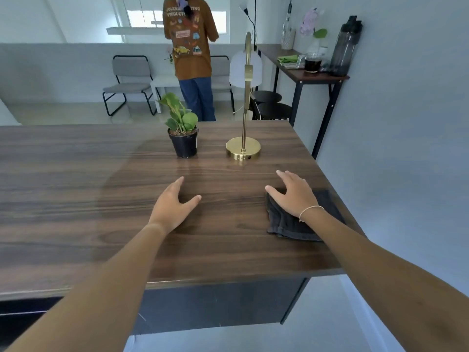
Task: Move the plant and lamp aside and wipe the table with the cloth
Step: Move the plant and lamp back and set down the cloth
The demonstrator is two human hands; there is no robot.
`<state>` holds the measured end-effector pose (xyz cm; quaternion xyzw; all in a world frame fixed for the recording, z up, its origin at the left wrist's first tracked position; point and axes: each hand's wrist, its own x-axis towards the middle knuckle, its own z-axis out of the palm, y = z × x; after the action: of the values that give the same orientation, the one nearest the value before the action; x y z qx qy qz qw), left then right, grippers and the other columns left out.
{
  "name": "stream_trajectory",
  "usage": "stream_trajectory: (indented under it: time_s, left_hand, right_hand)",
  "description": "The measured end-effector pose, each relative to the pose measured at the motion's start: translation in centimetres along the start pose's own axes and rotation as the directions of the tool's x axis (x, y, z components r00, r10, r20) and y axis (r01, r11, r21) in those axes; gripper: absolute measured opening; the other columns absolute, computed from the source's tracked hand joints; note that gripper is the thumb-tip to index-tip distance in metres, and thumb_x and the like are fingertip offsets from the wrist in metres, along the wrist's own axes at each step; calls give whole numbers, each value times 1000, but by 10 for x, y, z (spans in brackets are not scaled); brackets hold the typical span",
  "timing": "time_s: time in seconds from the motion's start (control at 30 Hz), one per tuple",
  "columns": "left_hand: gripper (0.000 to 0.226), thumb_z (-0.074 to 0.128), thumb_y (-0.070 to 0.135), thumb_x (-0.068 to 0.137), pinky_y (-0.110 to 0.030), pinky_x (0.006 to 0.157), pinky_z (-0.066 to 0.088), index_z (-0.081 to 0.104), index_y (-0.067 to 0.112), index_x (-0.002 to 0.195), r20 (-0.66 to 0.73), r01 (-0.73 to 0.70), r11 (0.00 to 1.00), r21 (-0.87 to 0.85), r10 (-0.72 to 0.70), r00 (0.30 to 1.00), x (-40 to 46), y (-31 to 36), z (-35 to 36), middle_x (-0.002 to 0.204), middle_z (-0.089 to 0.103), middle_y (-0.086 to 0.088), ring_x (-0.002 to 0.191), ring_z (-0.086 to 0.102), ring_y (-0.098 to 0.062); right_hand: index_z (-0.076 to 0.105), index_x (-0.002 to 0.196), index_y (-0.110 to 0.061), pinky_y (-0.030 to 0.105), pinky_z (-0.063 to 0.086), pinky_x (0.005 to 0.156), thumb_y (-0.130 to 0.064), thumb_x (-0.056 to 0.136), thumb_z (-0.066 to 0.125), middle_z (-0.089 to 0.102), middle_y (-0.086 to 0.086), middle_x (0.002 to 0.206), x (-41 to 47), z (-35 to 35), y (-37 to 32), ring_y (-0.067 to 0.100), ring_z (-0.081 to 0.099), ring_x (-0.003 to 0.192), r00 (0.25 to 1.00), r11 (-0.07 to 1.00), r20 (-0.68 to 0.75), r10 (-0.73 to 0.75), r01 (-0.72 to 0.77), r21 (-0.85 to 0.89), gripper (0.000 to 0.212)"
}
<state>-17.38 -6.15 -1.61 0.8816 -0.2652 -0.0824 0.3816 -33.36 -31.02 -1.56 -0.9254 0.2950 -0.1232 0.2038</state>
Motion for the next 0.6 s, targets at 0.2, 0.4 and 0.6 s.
stream_trajectory:
  time_s: [0.2,0.4,0.6]
  left_hand:
    - [63,59,40,84,-33,112,27,40,18,140,114,-79,996,37,74,991,-4,24,7,147,42,-4,136,37,-20]
    - [48,55,37,87,-29,107,35,53,16,130,227,-204,979,-11,202,953,7,70,37,134,57,-3,126,49,-17]
    - [57,52,42,88,-33,109,33,42,16,138,394,-206,978,30,178,902,23,114,90,140,50,-8,130,44,-24]
  right_hand:
    - [37,143,-18,42,17,117,-48,92,42,35,8,152,-21,-17,17,25,29,141,993,993,-16,113,-114,-41,59]
    - [35,143,-14,40,31,110,-43,92,47,40,11,147,-36,-34,42,30,37,134,950,952,-65,306,-307,-10,60]
    - [47,135,-16,41,37,99,-57,83,54,51,14,132,-36,-37,54,35,40,123,892,887,-99,440,-449,-106,67]
